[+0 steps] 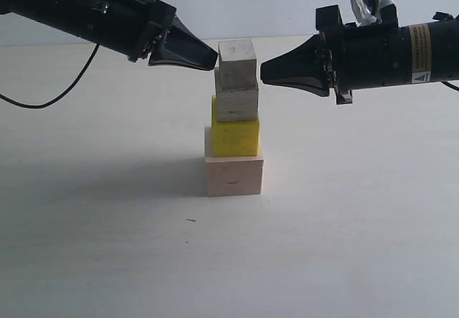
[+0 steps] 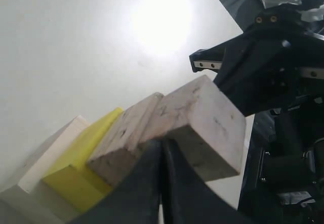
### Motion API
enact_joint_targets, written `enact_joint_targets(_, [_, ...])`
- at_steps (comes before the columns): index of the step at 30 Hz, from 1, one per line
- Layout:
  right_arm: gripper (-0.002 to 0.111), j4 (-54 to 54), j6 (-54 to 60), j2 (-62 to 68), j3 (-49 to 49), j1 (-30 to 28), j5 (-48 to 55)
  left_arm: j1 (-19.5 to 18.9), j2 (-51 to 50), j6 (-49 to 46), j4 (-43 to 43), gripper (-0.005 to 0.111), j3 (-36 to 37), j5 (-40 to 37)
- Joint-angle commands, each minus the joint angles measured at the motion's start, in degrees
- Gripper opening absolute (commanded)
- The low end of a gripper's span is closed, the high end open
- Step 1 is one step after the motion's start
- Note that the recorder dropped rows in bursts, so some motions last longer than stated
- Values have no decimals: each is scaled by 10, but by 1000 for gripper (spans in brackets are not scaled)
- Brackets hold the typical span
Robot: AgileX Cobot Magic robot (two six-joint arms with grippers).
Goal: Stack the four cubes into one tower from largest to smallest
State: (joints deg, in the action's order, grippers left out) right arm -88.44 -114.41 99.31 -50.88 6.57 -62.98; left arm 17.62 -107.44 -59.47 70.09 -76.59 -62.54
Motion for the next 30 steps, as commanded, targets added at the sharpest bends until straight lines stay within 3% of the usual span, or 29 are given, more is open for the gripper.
enact_joint_targets(1, [0,9,9,-2,-4,1,-9,3,1,-4,6,0,1,2])
enact_joint_targets(24, [0,9,13,-2,-4,1,-27,3,1,-9,6,0,1,13])
enact_joint_targets(30, [0,8,20,-2,-4,28,-15,1,1,-10,6,0,1,14])
